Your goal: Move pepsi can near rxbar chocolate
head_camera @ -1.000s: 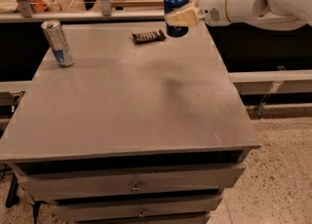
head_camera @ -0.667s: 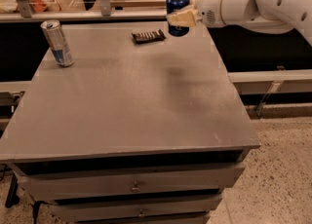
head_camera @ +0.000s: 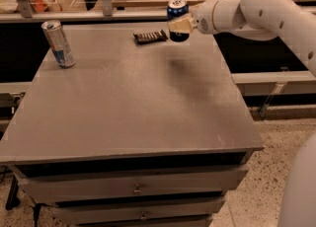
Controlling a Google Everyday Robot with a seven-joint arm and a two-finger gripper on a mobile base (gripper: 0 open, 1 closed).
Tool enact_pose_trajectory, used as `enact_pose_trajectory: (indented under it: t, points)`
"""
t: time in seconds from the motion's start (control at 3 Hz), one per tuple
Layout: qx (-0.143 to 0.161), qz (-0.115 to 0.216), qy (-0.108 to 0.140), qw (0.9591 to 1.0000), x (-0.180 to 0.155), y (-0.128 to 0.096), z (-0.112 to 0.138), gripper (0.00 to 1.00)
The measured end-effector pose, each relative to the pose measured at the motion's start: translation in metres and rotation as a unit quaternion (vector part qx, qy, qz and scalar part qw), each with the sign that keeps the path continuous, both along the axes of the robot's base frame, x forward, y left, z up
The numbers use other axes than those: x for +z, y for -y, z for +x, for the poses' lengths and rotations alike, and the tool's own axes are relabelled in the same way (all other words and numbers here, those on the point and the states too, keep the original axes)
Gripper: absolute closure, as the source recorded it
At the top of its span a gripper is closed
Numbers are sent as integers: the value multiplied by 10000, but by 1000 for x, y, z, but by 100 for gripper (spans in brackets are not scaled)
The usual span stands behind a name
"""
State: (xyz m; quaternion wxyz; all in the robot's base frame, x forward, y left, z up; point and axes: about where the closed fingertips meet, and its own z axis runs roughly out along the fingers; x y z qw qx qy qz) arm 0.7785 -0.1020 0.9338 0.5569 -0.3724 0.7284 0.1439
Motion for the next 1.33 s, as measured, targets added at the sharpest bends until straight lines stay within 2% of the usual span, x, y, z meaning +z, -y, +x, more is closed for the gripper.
enact_pose_trajectory:
  t: [0.67,1.0,1.33]
  points:
    - [-72,-100,-220,9997,-39,-9,28,100]
    - [-99,-101,-290,9995,-49,-13,35,82]
    - [-100,-83,-324,9994,-54,-16,39,60]
